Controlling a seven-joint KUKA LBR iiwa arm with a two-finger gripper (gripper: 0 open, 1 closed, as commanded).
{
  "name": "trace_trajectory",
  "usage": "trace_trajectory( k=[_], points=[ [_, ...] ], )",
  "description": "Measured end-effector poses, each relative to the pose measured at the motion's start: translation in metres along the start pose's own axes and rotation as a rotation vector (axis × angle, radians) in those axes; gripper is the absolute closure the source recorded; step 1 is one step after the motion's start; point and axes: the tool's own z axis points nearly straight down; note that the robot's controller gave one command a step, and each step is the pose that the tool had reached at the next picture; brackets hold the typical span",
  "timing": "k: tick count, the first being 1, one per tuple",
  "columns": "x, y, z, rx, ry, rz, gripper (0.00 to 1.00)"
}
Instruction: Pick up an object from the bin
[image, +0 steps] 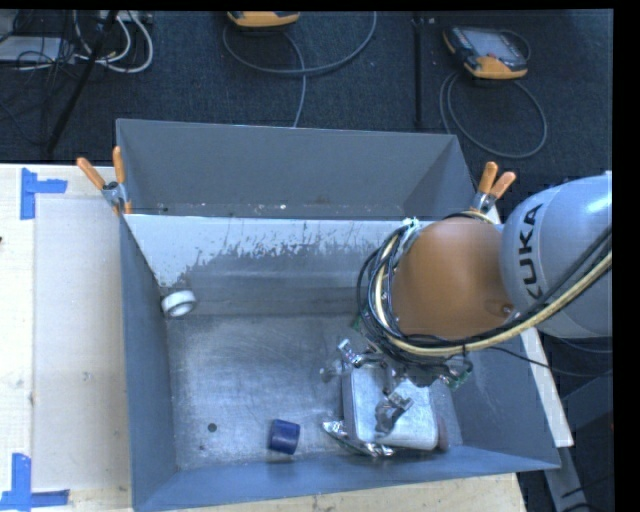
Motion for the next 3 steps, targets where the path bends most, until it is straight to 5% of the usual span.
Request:
trace_trajectory(
  k=[1,2,3],
  points=[
    [0.024,0.014,0.047,0.021,-0.021,-0.459,0.0],
    [0.025,0.013,0.046,0.02,-0.02,-0.453,1.0],
    [0.023,-0.007,-0.063,0.01,-0.009,-0.423,1.0]
  ],
)
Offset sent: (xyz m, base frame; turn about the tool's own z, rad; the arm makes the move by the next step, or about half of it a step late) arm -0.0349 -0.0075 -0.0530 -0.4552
